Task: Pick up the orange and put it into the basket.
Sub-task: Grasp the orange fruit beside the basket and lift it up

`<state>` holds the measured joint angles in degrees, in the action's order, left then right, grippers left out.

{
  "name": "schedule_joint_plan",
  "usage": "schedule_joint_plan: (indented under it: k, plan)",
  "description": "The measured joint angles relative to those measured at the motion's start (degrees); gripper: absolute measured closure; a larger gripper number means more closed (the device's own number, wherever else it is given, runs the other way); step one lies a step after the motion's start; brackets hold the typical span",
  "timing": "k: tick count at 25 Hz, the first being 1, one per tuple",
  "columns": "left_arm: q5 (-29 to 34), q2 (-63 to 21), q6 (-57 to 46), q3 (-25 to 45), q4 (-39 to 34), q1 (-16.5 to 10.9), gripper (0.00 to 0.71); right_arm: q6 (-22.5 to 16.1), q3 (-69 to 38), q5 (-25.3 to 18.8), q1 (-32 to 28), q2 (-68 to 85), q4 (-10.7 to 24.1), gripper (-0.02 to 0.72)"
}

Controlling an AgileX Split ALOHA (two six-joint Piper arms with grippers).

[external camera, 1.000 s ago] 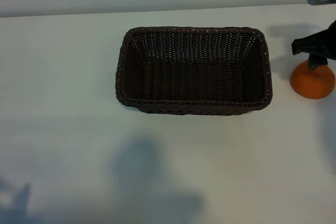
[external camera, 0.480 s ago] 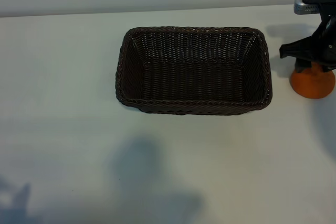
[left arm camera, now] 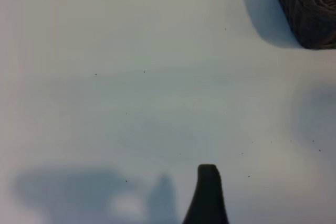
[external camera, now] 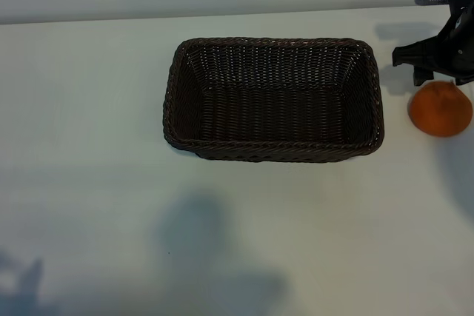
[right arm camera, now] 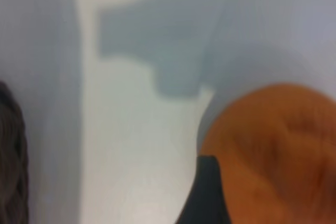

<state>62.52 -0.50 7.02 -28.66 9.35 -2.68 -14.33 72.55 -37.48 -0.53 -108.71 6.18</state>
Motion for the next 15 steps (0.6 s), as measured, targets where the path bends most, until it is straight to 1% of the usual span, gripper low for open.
schedule_joint_plan:
  k: [4, 10, 12, 15]
  plan:
    - [0.00, 0.00, 0.00, 0.00, 0.00, 0.00, 0.117, -1.05, 0.05, 0.14, -1.45, -0.11, 1.46, 0.124]
    - [0.00, 0.00, 0.00, 0.00, 0.00, 0.00, 0.117, -0.80, 0.05, -2.08, -5.11, -0.11, 1.55, 0.124]
    - [0.00, 0.00, 0.00, 0.00, 0.00, 0.00, 0.117, 0.44, 0.05, -2.44, -5.11, -0.11, 0.25, 0.124]
    - [0.00, 0.00, 0.00, 0.00, 0.00, 0.00, 0.117, 3.17, 0.05, -2.44, -5.11, -0.11, -3.54, 0.124]
